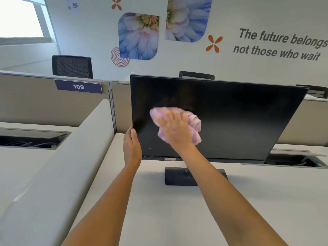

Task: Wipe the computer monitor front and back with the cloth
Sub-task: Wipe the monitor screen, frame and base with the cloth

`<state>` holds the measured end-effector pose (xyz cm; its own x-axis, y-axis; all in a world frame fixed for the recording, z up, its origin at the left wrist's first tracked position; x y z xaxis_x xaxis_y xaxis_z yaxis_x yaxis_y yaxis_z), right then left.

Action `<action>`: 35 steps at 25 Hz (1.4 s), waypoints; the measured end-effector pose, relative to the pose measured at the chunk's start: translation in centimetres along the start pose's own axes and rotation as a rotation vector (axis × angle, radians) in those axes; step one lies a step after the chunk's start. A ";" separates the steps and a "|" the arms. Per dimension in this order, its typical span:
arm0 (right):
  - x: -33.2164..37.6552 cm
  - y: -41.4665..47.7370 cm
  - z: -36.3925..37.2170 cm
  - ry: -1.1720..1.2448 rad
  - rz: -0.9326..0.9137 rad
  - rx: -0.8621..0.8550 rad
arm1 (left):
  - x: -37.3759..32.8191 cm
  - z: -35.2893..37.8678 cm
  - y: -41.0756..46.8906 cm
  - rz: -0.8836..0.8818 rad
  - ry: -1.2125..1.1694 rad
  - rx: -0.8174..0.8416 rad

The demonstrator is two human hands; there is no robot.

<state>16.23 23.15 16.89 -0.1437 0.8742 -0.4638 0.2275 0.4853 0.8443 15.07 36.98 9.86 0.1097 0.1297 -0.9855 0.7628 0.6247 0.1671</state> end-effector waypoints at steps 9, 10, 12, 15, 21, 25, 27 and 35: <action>0.7 -4.9 1.1 0.045 -0.364 0.100 | 0.9 -0.7 1.8 -0.085 -0.138 0.109; -0.2 -3.0 0.9 0.034 -0.198 0.027 | 1.0 -0.7 1.7 -0.099 -0.149 0.109; -1.7 1.0 0.1 0.019 0.075 -0.105 | 0.9 -0.8 1.5 -0.126 -0.175 0.109; -1.7 4.8 -0.3 0.026 0.189 -0.112 | 0.8 -0.9 1.4 -0.146 -0.209 0.116; 5.0 -1.3 1.3 0.062 -0.264 0.052 | 0.9 -1.1 1.9 -0.172 -0.241 0.151; 5.8 -8.6 1.6 0.169 -0.541 0.272 | 1.0 -1.0 2.1 -0.164 -0.224 0.147; 5.0 -9.8 1.8 0.155 -0.569 0.302 | 1.0 -1.0 2.1 -0.161 -0.224 0.148; 2.6 2.3 0.4 0.032 0.101 -0.045 | 2.0 -1.2 2.1 -0.184 -0.262 0.180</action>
<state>16.80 26.53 17.48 -0.1534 0.9173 -0.3675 0.1988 0.3930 0.8978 16.13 39.53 8.29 0.1014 -0.1884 -0.9768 0.8825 0.4703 0.0009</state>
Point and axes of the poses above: each hand's wrist, its own y-axis towards the middle knuckle, its own z-axis out of the palm, x = y × z, the point moved 4 cm from there along y, towards the middle knuckle, and after that the axes turned 13 degrees about -x, right-handed, at the moved point
